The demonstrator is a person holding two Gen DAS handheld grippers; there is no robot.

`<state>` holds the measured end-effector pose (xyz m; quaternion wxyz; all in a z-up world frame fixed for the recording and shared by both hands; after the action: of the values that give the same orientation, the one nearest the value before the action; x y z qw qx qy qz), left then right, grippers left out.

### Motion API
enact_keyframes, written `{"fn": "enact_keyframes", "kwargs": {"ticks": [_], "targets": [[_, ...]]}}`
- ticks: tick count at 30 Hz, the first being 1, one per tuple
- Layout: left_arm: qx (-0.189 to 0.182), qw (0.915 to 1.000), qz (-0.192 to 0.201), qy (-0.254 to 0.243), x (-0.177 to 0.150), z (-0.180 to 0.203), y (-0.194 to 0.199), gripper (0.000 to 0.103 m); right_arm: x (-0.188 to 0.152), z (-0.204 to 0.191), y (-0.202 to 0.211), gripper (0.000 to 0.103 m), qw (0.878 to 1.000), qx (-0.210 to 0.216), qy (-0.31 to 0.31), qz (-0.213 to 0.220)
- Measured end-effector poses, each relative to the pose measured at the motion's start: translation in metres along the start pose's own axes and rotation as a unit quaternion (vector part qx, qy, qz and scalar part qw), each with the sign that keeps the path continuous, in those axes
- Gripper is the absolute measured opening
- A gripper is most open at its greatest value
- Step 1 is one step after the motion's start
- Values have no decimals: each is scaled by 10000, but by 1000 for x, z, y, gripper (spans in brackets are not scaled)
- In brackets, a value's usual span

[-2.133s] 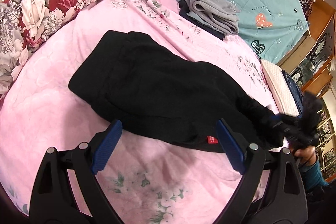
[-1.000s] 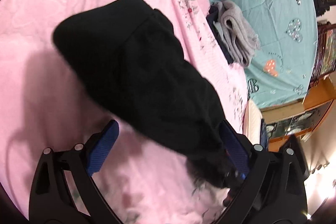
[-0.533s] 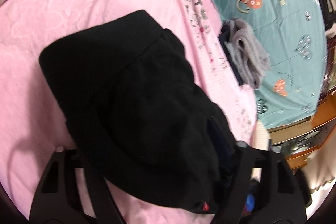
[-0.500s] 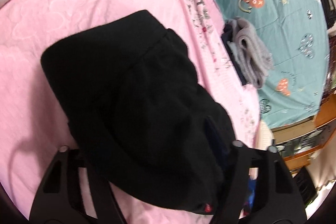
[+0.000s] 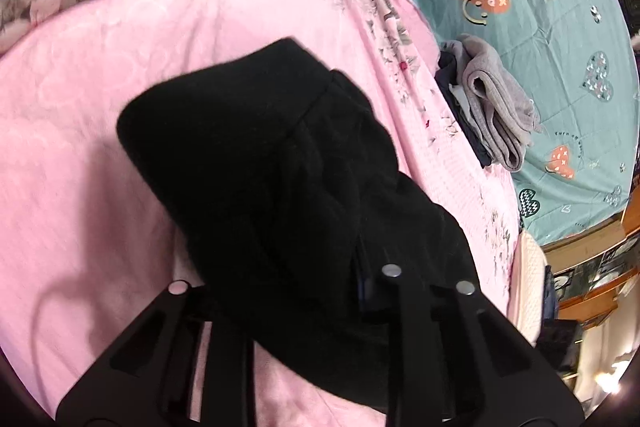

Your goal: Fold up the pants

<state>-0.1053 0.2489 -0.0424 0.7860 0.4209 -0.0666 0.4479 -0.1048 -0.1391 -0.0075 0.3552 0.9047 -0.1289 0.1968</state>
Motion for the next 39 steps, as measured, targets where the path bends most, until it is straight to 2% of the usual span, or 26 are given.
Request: {"fn": "enact_keyframes", "kwargs": {"ticks": [1, 3, 6, 7, 9, 11, 13, 16, 17, 18, 20, 21, 23, 25, 26, 27, 28, 29, 31, 33, 36, 39], "targets": [[42, 9997, 91, -206, 1, 9, 3, 20, 7, 0, 20, 71, 9994, 237, -148, 219], [63, 9978, 278, -599, 1, 29, 8, 17, 20, 10, 59, 71, 9960, 370, -280, 763], [-46, 9919, 470, -1180, -5, 67, 18, 16, 25, 37, 126, 76, 9868, 134, -378, 1566], [-156, 9881, 522, -1436, -8, 85, 22, 16, 22, 49, 149, 82, 9827, 40, -507, 1783], [-403, 9798, 552, -1880, -18, 120, 29, 15, 14, 74, 180, 83, 9745, -81, -737, 2117], [-754, 9634, 477, -2527, -40, 169, 34, 15, 2, 98, 205, 83, 9669, -114, -977, 2353], [-1003, 9425, 369, -3167, -69, 212, 34, 15, -14, 123, 221, 83, 9585, -83, -1299, 2535], [-1465, 8997, -20, -4111, -130, 272, 29, 15, -33, 150, 225, 83, 9487, 65, -1740, 2637], [-1572, 8822, -158, -4436, -153, 288, 27, 15, -37, 153, 221, 83, 9466, 103, -1836, 2647], [-1642, 8690, -267, -4660, -170, 298, 25, 14, -41, 159, 223, 83, 9447, 139, -1919, 2654], [-1775, 8337, -640, -5190, -217, 315, 20, 14, -47, 166, 217, 83, 9419, 198, -2051, 2652], [-1790, 8119, -798, -5499, -243, 320, 17, 14, -50, 170, 217, 83, 9409, 237, -2099, 2649], [-1646, 7877, -956, -5859, -273, 322, 10, 14, -57, 174, 217, 83, 9395, 305, -2159, 2642], [-1513, 7672, -1229, -6111, -295, 319, 1, 21, -60, 178, 216, 83, 9393, 366, -2156, 2645], [-1485, 7588, -1331, -6201, -302, 317, 0, 34, -60, 178, 218, 83, 9395, 428, -2099, 2673], [-1504, 7545, -1406, -6232, -303, 315, 0, 64, -60, 177, 218, 83, 9406, 457, -2061, 2661], [-1615, 7521, -1515, -6208, -304, 314, 4, 81, -61, 177, 219, 83, 9415, 473, -2031, 2647], [-1790, 7554, -1476, -6128, -301, 314, 12, 93, -61, 176, 219, 83, 9425, 483, -1998, 2634], [-2009, 7580, -1413, -6042, -295, 316, 24, 93, -61, 175, 220, 83, 9437, 468, -1969, 2618], [-2160, 7720, -1416, -5808, -278, 315, 31, 93, -60, 172, 222, 83, 9441, 419, -1918, 2647], [-2323, 8096, -1554, -5161, -242, 303, 31, 93, -55, 153, 229, 83, 9445, 596, -1735, 2725], [-2262, 8422, -1510, -4655, -213, 285, 31, 93, -37, 103, 233, 85, 9504, 1051, -1092, 2716]]}}
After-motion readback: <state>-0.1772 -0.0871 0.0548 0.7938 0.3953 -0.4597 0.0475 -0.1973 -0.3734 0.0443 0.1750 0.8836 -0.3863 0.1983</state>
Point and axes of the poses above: each gripper's, at about its wrist camera, not at the fingertips, and y roughly against the way its jaws point, z to its right, x to its top, the point moved 1 cm from there along -y, roughly the way its jaws point, and after that the axes turned 10 degrees about z, right-handed, at the moved point
